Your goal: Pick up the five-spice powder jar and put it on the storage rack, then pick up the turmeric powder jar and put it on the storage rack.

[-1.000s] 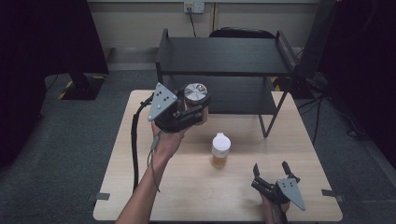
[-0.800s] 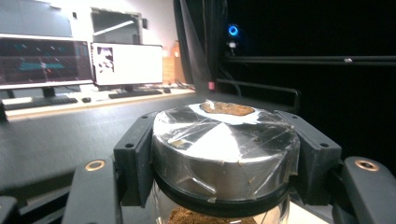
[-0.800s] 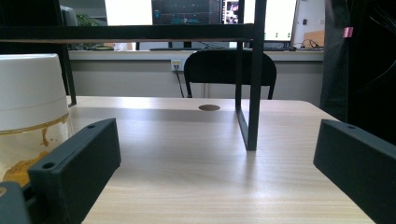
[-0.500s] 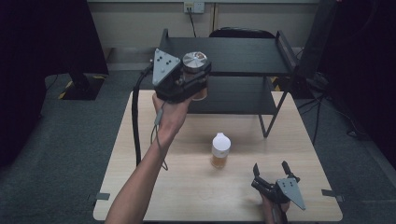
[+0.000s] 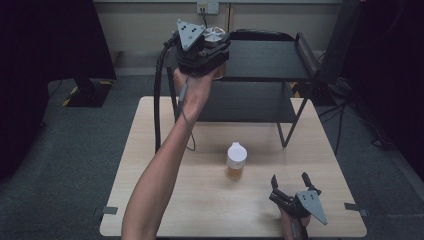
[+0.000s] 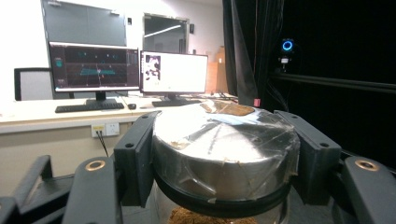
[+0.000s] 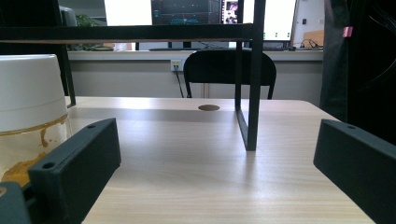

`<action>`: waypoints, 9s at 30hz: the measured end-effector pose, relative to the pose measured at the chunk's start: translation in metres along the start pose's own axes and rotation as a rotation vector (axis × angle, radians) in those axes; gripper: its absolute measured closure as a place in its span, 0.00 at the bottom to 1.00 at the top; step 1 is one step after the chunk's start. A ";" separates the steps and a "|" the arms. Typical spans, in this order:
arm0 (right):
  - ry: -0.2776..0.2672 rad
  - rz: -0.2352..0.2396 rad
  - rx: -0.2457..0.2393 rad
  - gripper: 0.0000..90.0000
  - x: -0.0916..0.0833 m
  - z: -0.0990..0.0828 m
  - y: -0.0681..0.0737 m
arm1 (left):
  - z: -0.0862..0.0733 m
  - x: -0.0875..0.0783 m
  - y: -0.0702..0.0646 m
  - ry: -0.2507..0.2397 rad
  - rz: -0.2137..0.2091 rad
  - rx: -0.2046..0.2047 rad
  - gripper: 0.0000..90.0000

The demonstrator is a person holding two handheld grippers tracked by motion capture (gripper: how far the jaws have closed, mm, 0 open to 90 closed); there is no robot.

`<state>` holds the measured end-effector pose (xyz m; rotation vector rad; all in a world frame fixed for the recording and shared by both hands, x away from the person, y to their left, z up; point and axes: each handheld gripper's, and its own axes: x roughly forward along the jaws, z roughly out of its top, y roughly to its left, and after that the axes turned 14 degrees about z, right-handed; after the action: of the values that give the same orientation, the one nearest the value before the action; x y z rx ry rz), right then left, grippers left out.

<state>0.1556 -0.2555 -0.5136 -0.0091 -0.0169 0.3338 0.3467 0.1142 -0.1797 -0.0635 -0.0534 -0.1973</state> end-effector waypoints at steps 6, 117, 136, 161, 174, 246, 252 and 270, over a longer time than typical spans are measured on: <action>0.001 0.006 -0.004 0.00 0.000 0.000 -0.001 | -0.006 0.020 -0.005 0.006 0.031 0.010 0.39; -0.004 0.007 -0.004 0.00 -0.001 -0.001 -0.001 | -0.273 -0.168 0.017 0.048 0.162 0.071 0.00; -0.003 0.008 -0.004 0.00 -0.001 -0.001 -0.001 | -0.316 -0.191 0.031 0.090 0.197 0.031 0.00; -0.003 0.008 -0.005 0.00 -0.001 -0.001 -0.001 | -0.325 -0.196 0.024 0.034 0.219 0.056 0.00; -0.003 0.009 -0.007 0.00 -0.001 -0.001 -0.001 | -0.325 -0.196 0.024 0.034 0.219 0.056 0.00; 0.091 0.231 0.038 0.30 0.101 0.025 0.067 | -0.325 -0.196 0.024 0.034 0.219 0.056 0.00; 0.086 0.240 0.030 0.33 0.101 0.023 0.066 | -0.325 -0.196 0.024 0.034 0.219 0.056 0.00; 0.107 0.269 0.009 0.33 0.099 0.039 0.052 | -0.325 -0.196 0.024 0.034 0.218 0.056 0.00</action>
<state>0.2314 -0.1738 -0.4739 -0.0207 0.0925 0.6022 0.1749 0.1536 -0.5168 -0.0096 -0.0179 0.0215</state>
